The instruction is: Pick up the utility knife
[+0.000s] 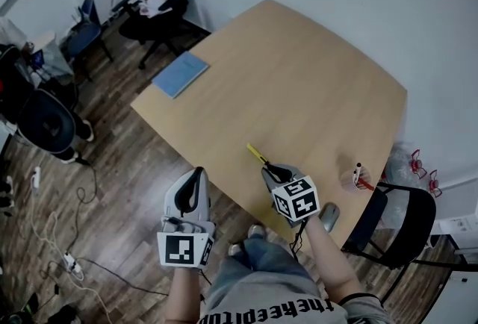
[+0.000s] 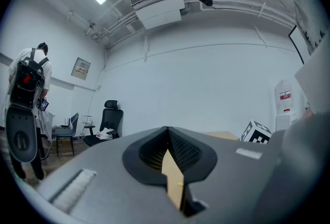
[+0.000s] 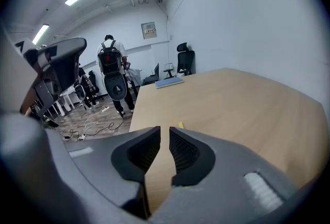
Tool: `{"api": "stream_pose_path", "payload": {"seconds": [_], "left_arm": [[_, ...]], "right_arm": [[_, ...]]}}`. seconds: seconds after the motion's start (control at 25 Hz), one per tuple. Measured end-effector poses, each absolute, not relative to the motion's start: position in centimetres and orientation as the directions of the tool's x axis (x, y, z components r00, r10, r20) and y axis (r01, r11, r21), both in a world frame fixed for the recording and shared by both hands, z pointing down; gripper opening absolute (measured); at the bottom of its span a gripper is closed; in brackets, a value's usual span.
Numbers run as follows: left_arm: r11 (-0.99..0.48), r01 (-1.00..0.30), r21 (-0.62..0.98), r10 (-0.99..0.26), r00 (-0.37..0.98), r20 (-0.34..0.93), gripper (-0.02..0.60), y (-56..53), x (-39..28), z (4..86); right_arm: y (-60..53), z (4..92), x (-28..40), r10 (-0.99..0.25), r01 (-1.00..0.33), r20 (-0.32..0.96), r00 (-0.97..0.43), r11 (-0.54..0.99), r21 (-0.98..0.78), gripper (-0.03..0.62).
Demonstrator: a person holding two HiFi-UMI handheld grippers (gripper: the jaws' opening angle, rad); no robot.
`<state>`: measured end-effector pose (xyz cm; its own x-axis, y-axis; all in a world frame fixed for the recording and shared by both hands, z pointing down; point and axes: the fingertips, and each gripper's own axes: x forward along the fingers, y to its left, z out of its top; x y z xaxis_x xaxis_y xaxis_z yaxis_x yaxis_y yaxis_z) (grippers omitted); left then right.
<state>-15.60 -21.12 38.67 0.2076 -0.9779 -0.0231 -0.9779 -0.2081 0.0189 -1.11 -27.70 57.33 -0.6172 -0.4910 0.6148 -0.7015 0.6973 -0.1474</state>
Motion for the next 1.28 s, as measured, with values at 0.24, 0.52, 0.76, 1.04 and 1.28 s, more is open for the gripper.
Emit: {"api": "stream_pose_path", "payload": {"seconds": [0.24, 0.52, 0.76, 1.04, 1.28], "left_arm": [[-0.176, -0.984, 0.02, -0.984, 0.176, 0.0, 0.02, -21.3, -16.2, 39.3], [-0.145, -0.989, 0.021, -0.989, 0.145, 0.017, 0.02, -21.4, -17.0, 39.9], [-0.124, -0.992, 0.017, -0.992, 0.125, 0.03, 0.02, -21.6, -17.4, 40.1], [-0.098, -0.995, 0.014, -0.994, 0.099, 0.046, 0.02, -21.8, -18.4, 40.5], [-0.076, -0.997, 0.019, -0.996, 0.077, 0.052, 0.02, -21.6, -19.3, 40.7]], "right_arm": [[-28.4, 60.4, -1.2, -0.426, -0.679, 0.682, -0.595, 0.72, -0.143, 0.101], [-29.7, 63.2, -1.4, -0.393, -0.659, 0.735, -0.553, 0.746, -0.097, 0.152], [-31.0, 65.1, -1.1, -0.38, -0.652, 0.768, -0.515, 0.756, -0.063, 0.169], [-32.0, 67.0, -1.1, -0.364, -0.653, 0.801, -0.476, 0.756, -0.045, 0.172], [-31.9, 67.6, -1.1, -0.364, -0.655, 0.812, -0.457, 0.755, -0.031, 0.172]]}}
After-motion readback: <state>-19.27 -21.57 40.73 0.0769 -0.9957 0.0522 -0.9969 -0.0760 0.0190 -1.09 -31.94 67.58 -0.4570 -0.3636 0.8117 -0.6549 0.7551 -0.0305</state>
